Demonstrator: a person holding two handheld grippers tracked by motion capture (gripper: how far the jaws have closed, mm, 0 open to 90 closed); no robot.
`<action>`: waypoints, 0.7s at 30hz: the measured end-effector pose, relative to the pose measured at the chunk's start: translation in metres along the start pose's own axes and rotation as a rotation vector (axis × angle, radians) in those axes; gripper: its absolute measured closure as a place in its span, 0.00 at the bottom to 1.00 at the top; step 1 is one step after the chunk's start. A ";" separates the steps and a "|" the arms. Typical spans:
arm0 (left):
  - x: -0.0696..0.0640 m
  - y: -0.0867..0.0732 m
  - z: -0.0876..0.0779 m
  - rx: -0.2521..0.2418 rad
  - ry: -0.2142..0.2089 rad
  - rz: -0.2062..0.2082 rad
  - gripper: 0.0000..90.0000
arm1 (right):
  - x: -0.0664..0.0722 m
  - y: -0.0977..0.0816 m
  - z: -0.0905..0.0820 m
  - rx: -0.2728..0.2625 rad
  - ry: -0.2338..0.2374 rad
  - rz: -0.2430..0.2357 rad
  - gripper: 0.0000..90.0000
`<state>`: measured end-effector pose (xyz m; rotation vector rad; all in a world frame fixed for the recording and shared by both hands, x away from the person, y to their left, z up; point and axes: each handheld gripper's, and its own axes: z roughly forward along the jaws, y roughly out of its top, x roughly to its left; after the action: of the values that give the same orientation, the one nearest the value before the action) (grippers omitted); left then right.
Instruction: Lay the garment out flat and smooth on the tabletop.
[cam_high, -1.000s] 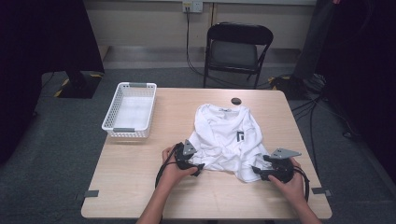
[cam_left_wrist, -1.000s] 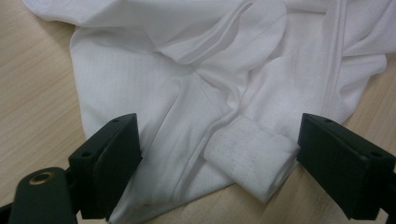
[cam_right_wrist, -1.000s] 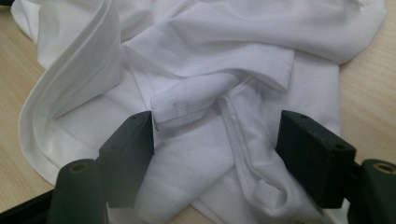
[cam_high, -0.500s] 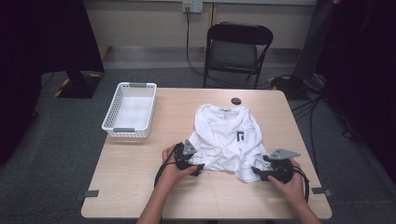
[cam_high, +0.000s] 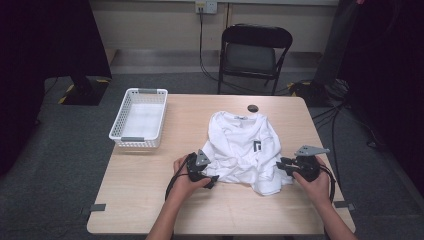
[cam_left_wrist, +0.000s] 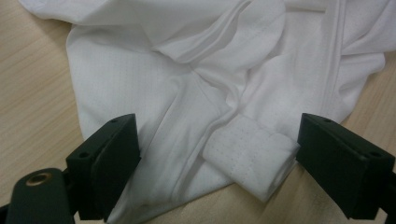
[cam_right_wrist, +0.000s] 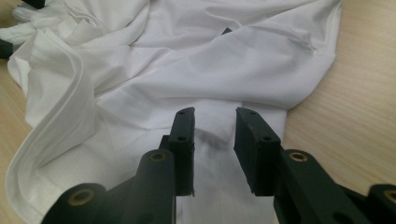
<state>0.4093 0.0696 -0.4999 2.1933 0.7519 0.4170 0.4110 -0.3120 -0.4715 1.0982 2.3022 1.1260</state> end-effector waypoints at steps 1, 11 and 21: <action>0.000 0.000 0.000 0.000 0.000 0.000 0.15 | -0.001 0.001 0.003 0.013 -0.009 0.002 0.80; 0.000 0.000 0.000 0.000 -0.002 0.001 0.15 | -0.004 0.001 0.009 0.024 0.016 0.058 0.98; 0.000 0.000 0.000 0.001 -0.003 0.002 0.15 | -0.027 -0.005 -0.027 -0.042 0.004 0.109 0.98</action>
<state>0.4097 0.0699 -0.4999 2.1953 0.7481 0.4140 0.4096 -0.3485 -0.4587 1.2197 2.2347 1.2127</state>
